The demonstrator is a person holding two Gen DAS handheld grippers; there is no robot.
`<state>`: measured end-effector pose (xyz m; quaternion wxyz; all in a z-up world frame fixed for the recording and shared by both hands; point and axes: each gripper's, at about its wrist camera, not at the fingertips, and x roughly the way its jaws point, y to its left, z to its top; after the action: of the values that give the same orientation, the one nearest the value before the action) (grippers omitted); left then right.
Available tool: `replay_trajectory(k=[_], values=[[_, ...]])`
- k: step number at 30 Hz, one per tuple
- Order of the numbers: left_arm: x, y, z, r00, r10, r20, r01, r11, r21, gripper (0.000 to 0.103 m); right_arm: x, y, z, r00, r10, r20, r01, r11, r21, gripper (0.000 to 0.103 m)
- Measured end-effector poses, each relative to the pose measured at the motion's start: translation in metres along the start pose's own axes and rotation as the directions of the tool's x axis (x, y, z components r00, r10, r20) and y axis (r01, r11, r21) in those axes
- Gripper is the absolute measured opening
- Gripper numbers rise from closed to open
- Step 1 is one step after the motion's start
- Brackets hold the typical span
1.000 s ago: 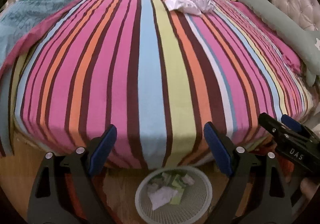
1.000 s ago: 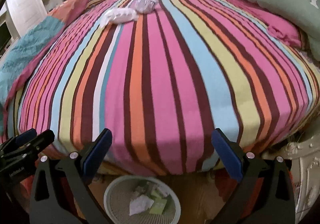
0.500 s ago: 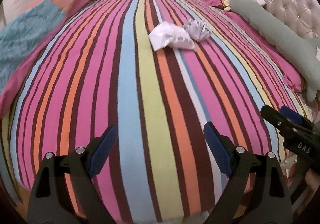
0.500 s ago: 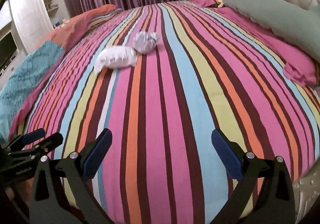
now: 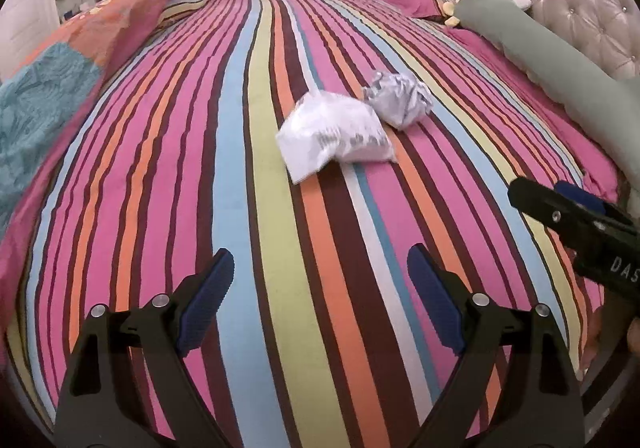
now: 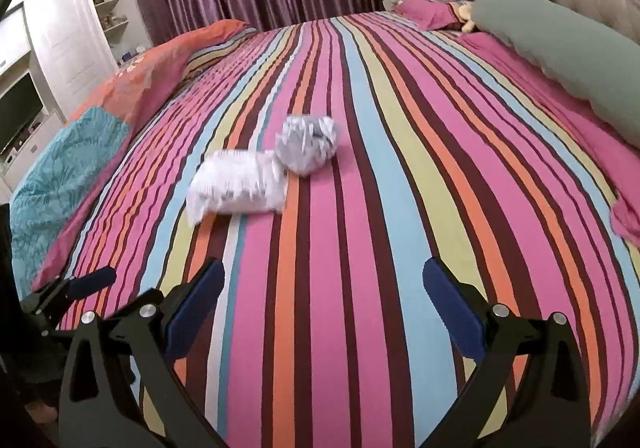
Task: Collect trash
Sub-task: 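Move both tools back over the bed toward the crumpled paper and white packet, then grasp the white plastic packet with the left tool while the right grasps the crumpled paper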
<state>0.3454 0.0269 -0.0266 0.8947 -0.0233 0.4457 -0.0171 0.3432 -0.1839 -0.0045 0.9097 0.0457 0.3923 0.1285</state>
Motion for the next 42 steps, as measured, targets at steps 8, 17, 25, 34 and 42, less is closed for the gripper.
replay_trajectory(k=[8,17,25,34,42], values=[[0.032,0.003,0.038,1.0,-0.008,-0.002,0.008,1.0,0.006,0.086,0.037,-0.002,0.039,1.0,0.023,-0.019,-0.023,1.0,-0.015,0.095],[0.07,-0.005,0.07,1.0,-0.01,-0.02,0.011,0.997,0.072,0.086,0.085,-0.002,0.072,0.996,0.052,-0.068,-0.053,0.998,-0.017,0.095],[0.095,-0.013,0.084,0.999,-0.011,-0.037,0.016,0.991,0.135,0.086,0.115,0.008,0.087,0.994,0.038,-0.101,-0.045,0.997,-0.067,0.095],[0.112,-0.011,0.095,0.999,-0.035,-0.035,0.04,0.99,0.134,0.086,0.145,-0.001,0.095,0.99,0.002,-0.14,-0.007,0.999,-0.033,0.095],[0.13,-0.009,0.101,0.991,-0.106,-0.08,0.114,0.989,0.099,0.09,0.164,-0.004,0.093,0.985,-0.004,-0.175,0.001,1.0,-0.019,0.095]])
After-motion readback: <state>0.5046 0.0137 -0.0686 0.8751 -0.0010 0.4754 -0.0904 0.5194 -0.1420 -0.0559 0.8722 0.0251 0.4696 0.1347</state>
